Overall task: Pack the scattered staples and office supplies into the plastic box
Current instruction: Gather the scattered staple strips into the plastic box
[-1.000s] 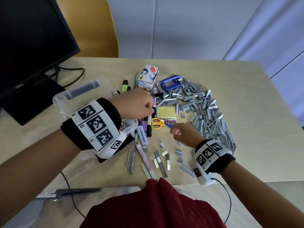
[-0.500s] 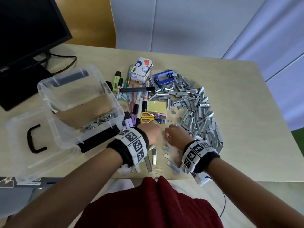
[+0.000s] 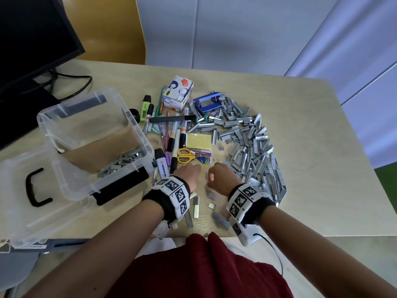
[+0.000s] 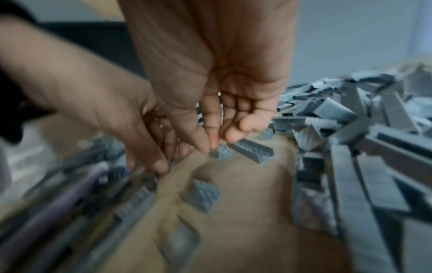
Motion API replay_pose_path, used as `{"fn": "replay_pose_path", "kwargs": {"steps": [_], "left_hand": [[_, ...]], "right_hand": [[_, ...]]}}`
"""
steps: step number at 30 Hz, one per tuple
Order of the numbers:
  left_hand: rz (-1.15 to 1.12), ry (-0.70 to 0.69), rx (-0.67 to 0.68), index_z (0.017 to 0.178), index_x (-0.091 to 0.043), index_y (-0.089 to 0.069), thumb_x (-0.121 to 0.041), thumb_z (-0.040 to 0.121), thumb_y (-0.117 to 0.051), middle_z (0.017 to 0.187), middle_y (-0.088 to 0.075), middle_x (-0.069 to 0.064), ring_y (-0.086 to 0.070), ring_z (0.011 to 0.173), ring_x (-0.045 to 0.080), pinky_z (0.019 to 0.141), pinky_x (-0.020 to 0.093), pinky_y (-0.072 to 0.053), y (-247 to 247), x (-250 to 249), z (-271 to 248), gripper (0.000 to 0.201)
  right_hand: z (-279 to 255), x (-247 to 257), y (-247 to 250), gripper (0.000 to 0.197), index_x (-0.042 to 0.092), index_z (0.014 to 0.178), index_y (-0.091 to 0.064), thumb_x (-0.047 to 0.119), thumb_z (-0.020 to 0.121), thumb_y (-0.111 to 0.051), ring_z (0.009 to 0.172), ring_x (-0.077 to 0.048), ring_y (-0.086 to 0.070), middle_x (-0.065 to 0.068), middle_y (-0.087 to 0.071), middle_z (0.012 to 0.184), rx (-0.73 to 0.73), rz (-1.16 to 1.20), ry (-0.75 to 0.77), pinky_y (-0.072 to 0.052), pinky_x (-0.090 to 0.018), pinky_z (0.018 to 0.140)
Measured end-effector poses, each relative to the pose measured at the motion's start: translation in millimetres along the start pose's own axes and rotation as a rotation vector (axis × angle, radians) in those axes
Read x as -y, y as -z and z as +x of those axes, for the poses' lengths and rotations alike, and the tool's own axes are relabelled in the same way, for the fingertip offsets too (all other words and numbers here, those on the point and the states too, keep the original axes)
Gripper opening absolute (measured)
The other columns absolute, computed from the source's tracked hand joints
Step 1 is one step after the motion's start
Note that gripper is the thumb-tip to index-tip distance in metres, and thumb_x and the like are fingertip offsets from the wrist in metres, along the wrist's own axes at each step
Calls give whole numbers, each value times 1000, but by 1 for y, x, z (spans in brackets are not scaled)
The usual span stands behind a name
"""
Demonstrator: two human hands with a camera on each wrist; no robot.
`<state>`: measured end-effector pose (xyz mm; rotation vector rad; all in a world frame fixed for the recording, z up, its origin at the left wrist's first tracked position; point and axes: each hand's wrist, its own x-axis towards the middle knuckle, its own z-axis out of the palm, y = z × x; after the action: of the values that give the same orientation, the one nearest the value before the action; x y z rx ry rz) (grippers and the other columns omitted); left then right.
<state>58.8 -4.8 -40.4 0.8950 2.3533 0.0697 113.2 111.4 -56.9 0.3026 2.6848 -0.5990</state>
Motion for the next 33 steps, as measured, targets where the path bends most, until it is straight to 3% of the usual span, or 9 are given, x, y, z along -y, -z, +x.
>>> {"fn": "replay_pose_path", "kwargs": {"steps": [3, 6, 9, 11, 14, 20, 25, 28, 33], "left_hand": [[9, -1, -2, 106, 1, -49, 4, 88, -45, 113, -52, 18, -54, 102, 34, 76, 37, -43, 1, 3, 2, 19], [-58, 34, 10, 105, -1, -51, -5, 84, -58, 111, -54, 15, -56, 101, 33, 76, 35, -44, 6, 7, 4, 22], [-276, 86, -27, 82, -4, -57, -14, 81, -60, 88, -59, 13, -58, 82, 28, 66, 30, -42, 14, 10, 3, 10], [-550, 137, 3, 66, -7, -53, -14, 83, -55, 66, -55, 10, -54, 59, 23, 58, 26, -41, 18, 15, 2, 19], [-1052, 276, 147, 69, -4, -52, -10, 89, -41, 60, -51, 12, -50, 42, 19, 47, 22, -43, 23, 23, -5, 23], [-1284, 284, 208, 56, -13, -35, -20, 92, -30, 49, -34, 0, -32, 33, 9, 33, 12, -21, 19, 41, -18, 37], [-926, 209, 215, 55, -13, -41, -15, 90, -43, 40, -33, -3, -29, 35, 13, 40, 17, -20, 10, 45, -21, 35], [-499, 161, 178, 60, -8, -48, -16, 89, -48, 55, -42, 10, -44, 54, 20, 51, 26, -28, 2, 40, -24, 30], [-121, 167, 95, 107, 0, -55, -33, 91, -51, 110, -58, 16, -57, 103, 31, 78, 32, -44, -6, 29, -26, 37]], "right_hand": [[0, -5, 12, 9, 4, 81, -67, 12, 80, -64, 76, -13, -56, -4, -63, 84, -24, 312, -120, -43, -26, 78], [-3, -9, 24, 13, 1, 70, -59, 1, 83, -59, 63, -14, -61, -9, -62, 72, 56, 768, -217, -56, -31, 69], [-4, -8, 32, 24, 6, 66, -47, -11, 82, -54, 50, -12, -59, -14, -57, 68, 105, 1125, -230, -50, -20, 49], [-3, -4, 32, 25, 9, 67, -45, -9, 83, -52, 50, -13, -50, -9, -52, 62, 121, 1044, -212, -42, -19, 47], [0, 5, 25, 23, 15, 66, -46, 4, 82, -58, 53, -10, -43, 1, -48, 62, 125, 595, -89, -38, -21, 52], [-7, 20, -8, 36, 26, 63, -40, 39, 73, -72, 73, -18, -51, 3, -54, 73, 300, 8, 152, -43, -27, 62], [-7, 21, -15, 23, 20, 82, -51, 33, 76, -69, 83, -22, -56, -5, -62, 90, 293, -59, 143, -50, -34, 73], [2, 18, -9, 15, 10, 85, -61, 24, 82, -65, 88, -24, -58, -9, -65, 91, 221, -6, 139, -49, -33, 79], [13, 8, 4, 13, 9, 81, -64, 22, 84, -65, 82, -19, -55, -10, -67, 89, 120, 141, 64, -40, -22, 75]]}}
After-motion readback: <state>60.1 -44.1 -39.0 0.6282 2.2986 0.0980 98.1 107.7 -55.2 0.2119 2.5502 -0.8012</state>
